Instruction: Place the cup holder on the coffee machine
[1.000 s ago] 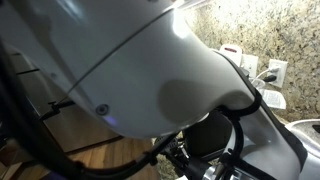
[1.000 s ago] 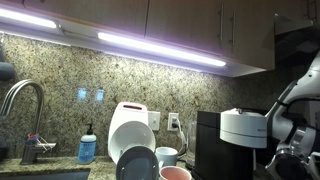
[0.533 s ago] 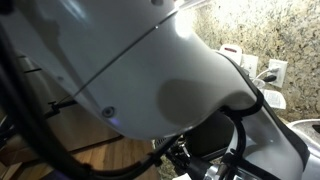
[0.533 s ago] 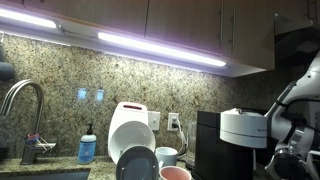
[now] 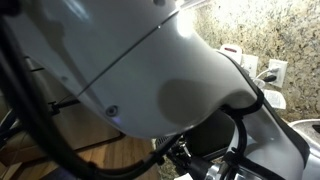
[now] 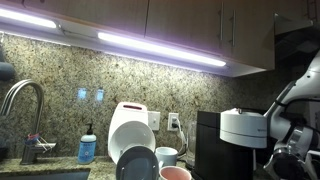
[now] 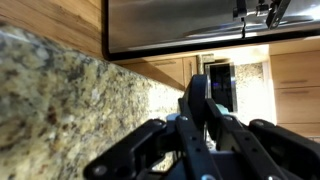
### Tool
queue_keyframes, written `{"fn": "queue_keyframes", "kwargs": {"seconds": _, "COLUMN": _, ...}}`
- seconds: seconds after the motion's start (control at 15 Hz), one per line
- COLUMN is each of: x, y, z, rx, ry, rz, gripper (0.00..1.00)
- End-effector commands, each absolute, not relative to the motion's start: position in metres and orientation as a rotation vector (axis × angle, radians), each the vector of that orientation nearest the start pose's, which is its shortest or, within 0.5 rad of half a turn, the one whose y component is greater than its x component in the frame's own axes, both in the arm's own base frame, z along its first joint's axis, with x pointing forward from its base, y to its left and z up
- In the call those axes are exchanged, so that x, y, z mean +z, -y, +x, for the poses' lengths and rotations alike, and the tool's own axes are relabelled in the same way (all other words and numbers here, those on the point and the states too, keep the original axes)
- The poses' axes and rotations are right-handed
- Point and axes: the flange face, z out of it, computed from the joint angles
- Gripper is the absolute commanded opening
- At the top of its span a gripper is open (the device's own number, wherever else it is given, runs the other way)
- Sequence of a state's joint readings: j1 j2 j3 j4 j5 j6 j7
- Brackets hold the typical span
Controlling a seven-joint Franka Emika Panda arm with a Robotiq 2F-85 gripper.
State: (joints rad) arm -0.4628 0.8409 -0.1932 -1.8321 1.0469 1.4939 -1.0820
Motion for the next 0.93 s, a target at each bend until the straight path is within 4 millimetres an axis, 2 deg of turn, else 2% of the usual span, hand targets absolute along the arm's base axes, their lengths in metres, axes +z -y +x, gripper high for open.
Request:
{"fn": "queue_keyframes", "kwargs": {"seconds": 0.0, "x": 0.082, "y": 0.245, "z": 0.481, "rx": -0.065, "ry": -0.190, "rz": -1.826, "gripper": 0.05}}
{"fn": "queue_keyframes", "kwargs": {"seconds": 0.33, "x": 0.074, "y": 0.261, "z": 0.474, "rx": -0.172, "ry": -0.247, "rz": -1.776, "gripper": 0.05}}
{"fn": "queue_keyframes", "kwargs": {"seconds": 0.87, "x": 0.065, "y": 0.259, "z": 0.463, "rx": -0.221, "ry": -0.280, "rz": -1.755, "gripper": 0.05}}
